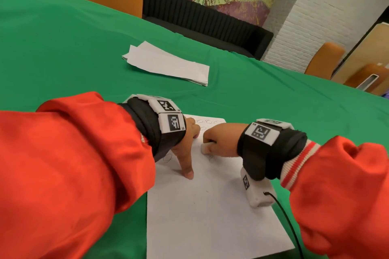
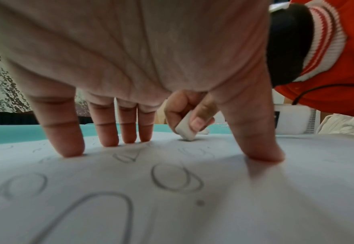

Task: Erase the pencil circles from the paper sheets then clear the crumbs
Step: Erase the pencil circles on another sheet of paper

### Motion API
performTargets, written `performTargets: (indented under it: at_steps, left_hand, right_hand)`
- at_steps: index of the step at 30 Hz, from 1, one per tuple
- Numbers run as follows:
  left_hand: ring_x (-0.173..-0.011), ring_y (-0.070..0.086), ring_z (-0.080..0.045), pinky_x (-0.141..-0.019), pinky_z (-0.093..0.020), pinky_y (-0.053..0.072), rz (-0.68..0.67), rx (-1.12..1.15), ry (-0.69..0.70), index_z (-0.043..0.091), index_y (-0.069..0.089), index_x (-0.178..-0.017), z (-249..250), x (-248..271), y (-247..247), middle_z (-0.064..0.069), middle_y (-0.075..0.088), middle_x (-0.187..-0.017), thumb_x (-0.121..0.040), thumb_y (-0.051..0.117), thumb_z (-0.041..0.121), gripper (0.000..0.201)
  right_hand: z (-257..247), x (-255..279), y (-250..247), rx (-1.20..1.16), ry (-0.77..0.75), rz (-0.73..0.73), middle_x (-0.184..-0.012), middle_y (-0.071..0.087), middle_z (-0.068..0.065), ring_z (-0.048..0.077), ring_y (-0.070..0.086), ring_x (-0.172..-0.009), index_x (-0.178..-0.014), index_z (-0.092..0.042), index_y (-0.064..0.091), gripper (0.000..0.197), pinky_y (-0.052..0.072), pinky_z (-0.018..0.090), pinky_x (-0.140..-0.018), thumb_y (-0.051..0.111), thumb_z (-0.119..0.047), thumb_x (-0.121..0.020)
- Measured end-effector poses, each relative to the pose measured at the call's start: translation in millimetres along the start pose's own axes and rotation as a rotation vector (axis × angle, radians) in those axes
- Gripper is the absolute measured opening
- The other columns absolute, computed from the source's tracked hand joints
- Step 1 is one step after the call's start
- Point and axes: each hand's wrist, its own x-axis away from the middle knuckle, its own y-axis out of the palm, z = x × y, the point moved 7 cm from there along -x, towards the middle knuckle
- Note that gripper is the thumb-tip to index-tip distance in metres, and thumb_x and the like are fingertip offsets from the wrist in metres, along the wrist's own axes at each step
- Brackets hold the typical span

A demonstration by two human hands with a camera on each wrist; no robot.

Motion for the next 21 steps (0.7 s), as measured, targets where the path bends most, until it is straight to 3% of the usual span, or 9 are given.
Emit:
performTargets:
  at_steps: [2, 5, 10, 12, 14, 19, 21]
  left_hand:
    - [-0.123, 0.041, -0.021, -0.092, -0.031, 0.035, -0.039, -0.045, 0.033, 0.020, 0.030, -0.143, 4.5, 2.6, -2.4, -0.001, 0.037, -0.136, -0.064, 0.073, 0.066, 0.101]
    - [-0.124, 0.040, -0.022, -0.098, -0.034, 0.035, -0.069, -0.097, 0.058, 0.020, 0.029, -0.144, 4.7, 1.1, 1.2, -0.002, 0.036, -0.135, -0.064, 0.071, 0.068, 0.102]
    - [-0.122, 0.042, -0.021, -0.088, -0.031, 0.034, -0.058, -0.050, 0.052, 0.022, 0.030, -0.143, 4.3, 1.2, 0.8, 0.000, 0.036, -0.137, -0.063, 0.073, 0.066, 0.101]
    - [-0.121, 0.042, -0.022, -0.091, -0.032, 0.035, -0.056, -0.068, 0.061, 0.021, 0.029, -0.143, 4.8, 1.1, 0.0, -0.001, 0.037, -0.136, -0.063, 0.072, 0.067, 0.102]
    - [-0.122, 0.040, -0.022, -0.096, -0.034, 0.035, -0.064, -0.084, 0.065, 0.020, 0.029, -0.144, 5.9, 0.8, 0.0, -0.002, 0.036, -0.135, -0.064, 0.071, 0.068, 0.102]
    - [-0.124, 0.042, -0.022, -0.095, -0.033, 0.036, -0.044, -0.062, 0.056, 0.022, 0.030, -0.143, 5.9, 2.2, -1.7, 0.000, 0.036, -0.138, -0.063, 0.073, 0.066, 0.101]
    - [-0.124, 0.041, -0.022, -0.095, -0.034, 0.036, -0.046, -0.067, 0.058, 0.022, 0.029, -0.143, 5.7, 3.1, -1.8, 0.000, 0.036, -0.138, -0.063, 0.073, 0.067, 0.102]
  right_hand:
    - [-7.6, 2.3, 1.8, -0.008, -0.038, 0.001, -0.091, 0.051, -0.002, 0.017, 0.046, -0.082, -0.102, -0.016, 0.057, 0.024, 0.035, 0.026, -0.071, 0.039, -0.032, -0.097]
    - [-20.4, 8.2, 7.1, -0.024, -0.112, -0.053, -0.093, 0.050, -0.003, 0.016, 0.046, -0.084, -0.111, -0.019, 0.057, 0.027, 0.034, 0.025, -0.074, 0.042, -0.035, -0.096]
    - [1.8, 3.2, 2.2, -0.004, 0.012, -0.011, -0.093, 0.053, -0.002, 0.016, 0.047, -0.084, -0.102, -0.018, 0.056, 0.024, 0.035, 0.026, -0.072, 0.040, -0.035, -0.097]
    - [-7.4, 6.5, 4.0, -0.015, -0.037, -0.020, -0.091, 0.050, -0.003, 0.016, 0.046, -0.083, -0.101, -0.020, 0.054, 0.021, 0.034, 0.026, -0.071, 0.040, -0.033, -0.097]
    - [-18.3, 11.1, 6.9, -0.021, -0.101, -0.061, -0.092, 0.049, -0.004, 0.015, 0.045, -0.084, -0.111, -0.019, 0.056, 0.027, 0.033, 0.025, -0.073, 0.041, -0.036, -0.097]
    - [3.3, 3.5, 2.1, -0.008, 0.014, -0.020, -0.096, 0.054, -0.002, 0.015, 0.047, -0.085, -0.108, -0.017, 0.058, 0.028, 0.034, 0.025, -0.073, 0.041, -0.037, -0.097]
    - [-1.2, 4.3, 3.9, -0.013, -0.011, -0.023, -0.093, 0.052, -0.003, 0.016, 0.046, -0.083, -0.106, -0.018, 0.057, 0.025, 0.034, 0.026, -0.072, 0.041, -0.035, -0.097]
